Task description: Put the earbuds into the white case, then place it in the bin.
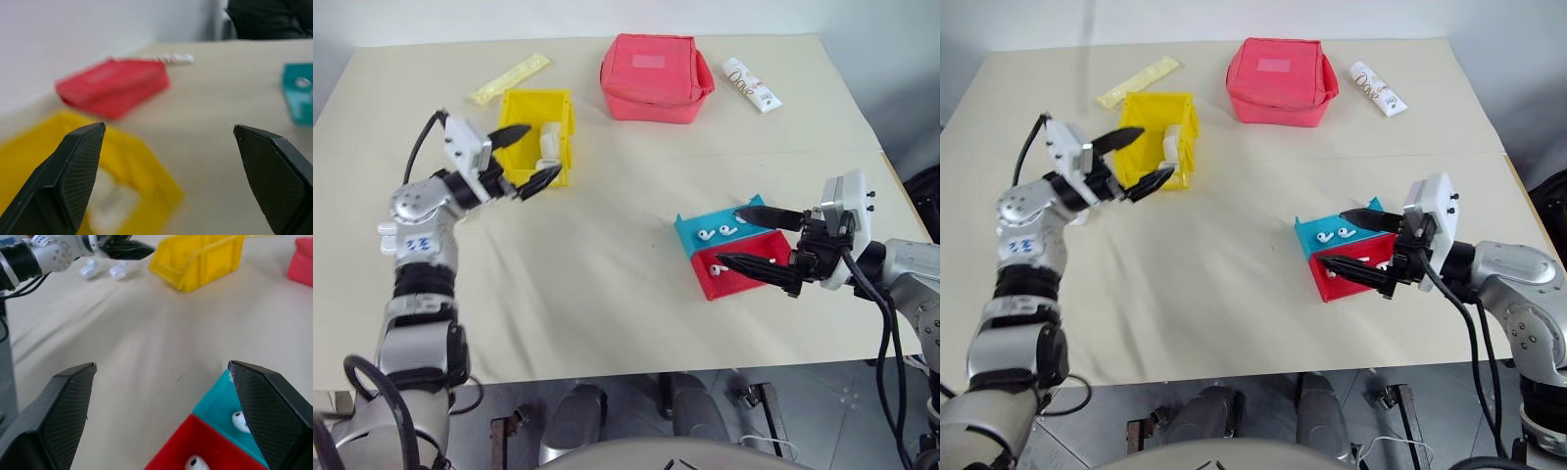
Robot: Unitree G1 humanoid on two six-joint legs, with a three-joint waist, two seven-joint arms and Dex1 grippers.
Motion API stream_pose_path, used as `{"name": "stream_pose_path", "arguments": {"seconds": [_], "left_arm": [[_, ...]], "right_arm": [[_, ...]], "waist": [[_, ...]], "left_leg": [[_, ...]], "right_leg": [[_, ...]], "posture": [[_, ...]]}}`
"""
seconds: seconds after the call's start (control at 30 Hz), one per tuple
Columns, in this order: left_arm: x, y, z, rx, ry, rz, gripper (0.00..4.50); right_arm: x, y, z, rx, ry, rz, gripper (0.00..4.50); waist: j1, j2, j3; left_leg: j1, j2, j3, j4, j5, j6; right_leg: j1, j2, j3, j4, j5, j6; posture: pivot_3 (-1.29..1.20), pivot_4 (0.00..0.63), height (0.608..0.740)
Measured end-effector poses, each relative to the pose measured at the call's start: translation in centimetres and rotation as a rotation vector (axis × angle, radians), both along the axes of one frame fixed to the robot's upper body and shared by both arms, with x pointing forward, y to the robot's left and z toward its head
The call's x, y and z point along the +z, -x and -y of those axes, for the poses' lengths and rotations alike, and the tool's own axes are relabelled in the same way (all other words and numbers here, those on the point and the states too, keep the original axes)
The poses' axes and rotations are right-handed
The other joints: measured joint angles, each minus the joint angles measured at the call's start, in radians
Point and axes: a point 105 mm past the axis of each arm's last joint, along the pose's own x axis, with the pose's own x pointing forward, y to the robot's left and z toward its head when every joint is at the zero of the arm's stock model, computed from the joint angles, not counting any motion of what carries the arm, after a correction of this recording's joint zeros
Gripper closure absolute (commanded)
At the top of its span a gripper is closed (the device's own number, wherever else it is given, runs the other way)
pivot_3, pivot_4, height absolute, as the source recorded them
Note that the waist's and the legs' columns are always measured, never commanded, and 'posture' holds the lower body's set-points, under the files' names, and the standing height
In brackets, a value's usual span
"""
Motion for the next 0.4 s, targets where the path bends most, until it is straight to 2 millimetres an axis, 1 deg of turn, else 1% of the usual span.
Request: {"name": "stream_pose_path", "arguments": {"seconds": [0.03, 0.1, 0.2, 0.23, 0.3, 0.4], "left_arm": [[-0.5, 1.1, -0.3, -0.027, -0.008, -0.030, 0.03], [-1.5, 3.4, -1.4, -0.067, -0.041, -0.078, 0.03], [-2.6, 5.6, -3.4, -0.058, -0.055, -0.151, 0.03], [-2.9, 6.3, -4.3, -0.044, -0.062, -0.175, 0.03], [-3.2, 7.1, -5.6, -0.013, -0.061, -0.206, 0.03], [-2.9, 7.2, -6.2, 0.022, -0.037, -0.190, 0.03]], "right_arm": [[-0.3, 0.1, 0.3, 0.017, 0.015, -0.009, 0.00], [-1.4, 0.3, 1.7, 0.022, 0.083, -0.046, 0.00], [-3.1, 0.2, 3.9, 0.010, 0.134, -0.098, 0.00], [-3.3, 0.1, 4.4, 0.009, 0.133, -0.106, 0.00], [-3.6, -0.1, 5.6, -0.001, 0.138, -0.120, 0.00], [-3.3, -0.6, 6.4, -0.003, 0.147, -0.096, 0.00]], "waist": [[0.000, 0.000, 0.000], [-0.001, 0.000, 0.000], [0.004, 0.000, 0.000], [0.003, 0.001, 0.001], [0.003, 0.003, 0.002], [0.004, 0.004, 0.002]], "left_leg": [[0.000, 0.000, 0.000, 0.000, 0.000, 0.000], [0.001, 0.000, 0.001, 0.000, -0.001, 0.001], [0.002, 0.000, 0.001, 0.000, -0.001, 0.001], [0.002, 0.000, 0.001, 0.000, -0.001, 0.001], [0.003, 0.000, 0.001, 0.000, -0.001, 0.001], [0.003, 0.000, 0.001, 0.000, -0.001, 0.001]], "right_leg": [[0.000, 0.000, 0.000, 0.000, 0.000, 0.000], [0.000, 0.000, 0.001, 0.000, 0.000, -0.001], [0.002, -0.001, 0.000, 0.000, -0.001, -0.001], [0.002, -0.001, 0.000, 0.000, -0.001, -0.001], [0.002, -0.001, 0.000, 0.000, -0.001, -0.001], [0.002, -0.001, 0.000, 0.000, -0.001, -0.001]], "posture": [[0.00, 0.150, 0.740], [0.00, 0.150, 0.740], [0.00, 0.150, 0.740], [0.00, 0.150, 0.740], [0.00, 0.150, 0.740], [0.00, 0.150, 0.740]]}}
